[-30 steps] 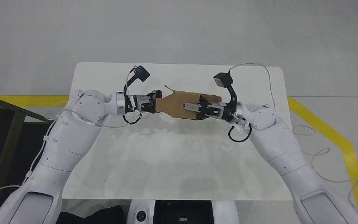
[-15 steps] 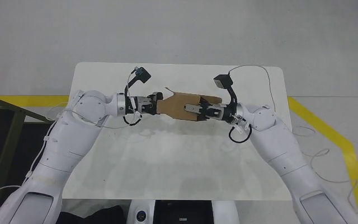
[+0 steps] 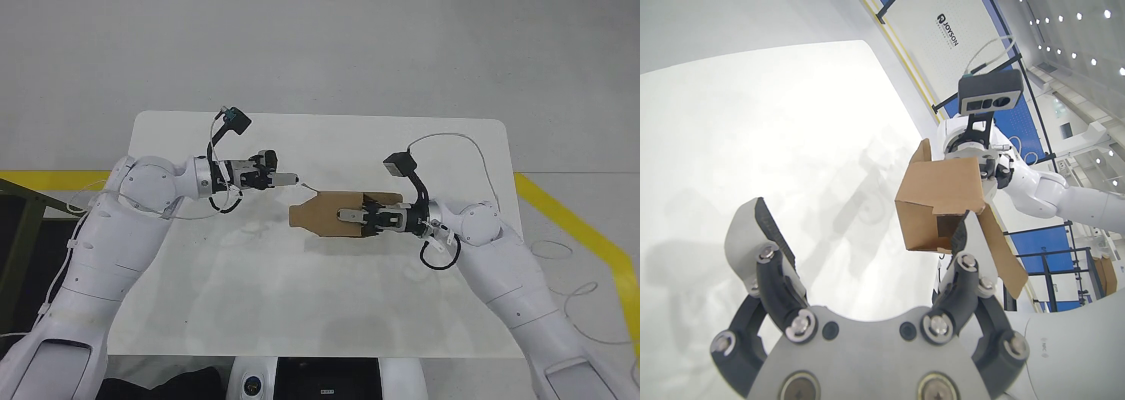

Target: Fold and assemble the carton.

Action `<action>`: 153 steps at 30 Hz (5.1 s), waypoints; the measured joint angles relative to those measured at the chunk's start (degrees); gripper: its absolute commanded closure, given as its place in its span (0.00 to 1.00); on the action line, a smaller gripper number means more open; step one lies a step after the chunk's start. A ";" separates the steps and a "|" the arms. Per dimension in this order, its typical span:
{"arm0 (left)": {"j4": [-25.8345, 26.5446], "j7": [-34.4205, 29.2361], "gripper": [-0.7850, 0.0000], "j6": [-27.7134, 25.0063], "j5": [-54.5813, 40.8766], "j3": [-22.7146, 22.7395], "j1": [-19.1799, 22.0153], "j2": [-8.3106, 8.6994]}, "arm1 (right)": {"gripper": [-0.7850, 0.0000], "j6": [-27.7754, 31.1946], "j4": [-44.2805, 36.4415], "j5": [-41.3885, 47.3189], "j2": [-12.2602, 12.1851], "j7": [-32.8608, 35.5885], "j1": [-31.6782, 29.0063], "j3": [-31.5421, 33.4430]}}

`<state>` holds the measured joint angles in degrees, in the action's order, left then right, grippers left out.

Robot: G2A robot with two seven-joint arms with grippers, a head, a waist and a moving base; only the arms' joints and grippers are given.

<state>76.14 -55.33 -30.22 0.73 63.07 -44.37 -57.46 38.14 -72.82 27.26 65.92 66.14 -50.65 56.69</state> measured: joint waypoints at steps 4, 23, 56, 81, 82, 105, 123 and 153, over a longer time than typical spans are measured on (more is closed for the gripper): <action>-0.82 0.69 0.00 0.96 -0.38 0.07 0.59 -0.08 | 1.00 -0.92 -1.60 0.34 -0.31 0.93 -1.22 -0.36; 0.98 -4.01 0.00 -1.93 -2.03 -2.04 0.58 -0.18 | 1.00 1.98 -0.25 -0.48 0.40 -2.10 1.95 -1.54; 1.21 -3.80 0.00 -1.31 -2.72 -1.44 0.27 0.33 | 1.00 4.24 3.74 -1.64 1.47 -4.45 3.71 -1.72; 6.00 0.29 0.00 -1.54 6.37 -2.48 -1.22 0.62 | 1.00 1.91 2.35 -10.38 0.17 -8.52 1.95 1.64; 5.48 0.61 0.00 -1.19 6.71 -2.81 -0.90 0.52 | 1.00 2.00 2.06 -10.23 0.18 -8.40 1.91 1.57; 1.74 -3.14 0.00 0.33 0.71 -3.98 0.82 0.10 | 1.00 3.22 -0.03 -6.45 1.25 -7.73 3.59 -1.43; 2.58 -3.76 0.00 0.07 -0.52 -4.83 0.66 -0.02 | 1.00 4.15 -0.23 -4.31 1.81 -6.08 5.17 -2.51; 2.01 -5.48 0.00 -0.05 -4.27 -5.88 1.60 -0.36 | 1.00 4.87 2.48 -2.03 2.82 -4.87 6.92 -4.42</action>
<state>78.15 -60.81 -30.27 -3.54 57.19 -42.76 -57.82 43.01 -70.33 25.23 68.74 61.27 -43.72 52.28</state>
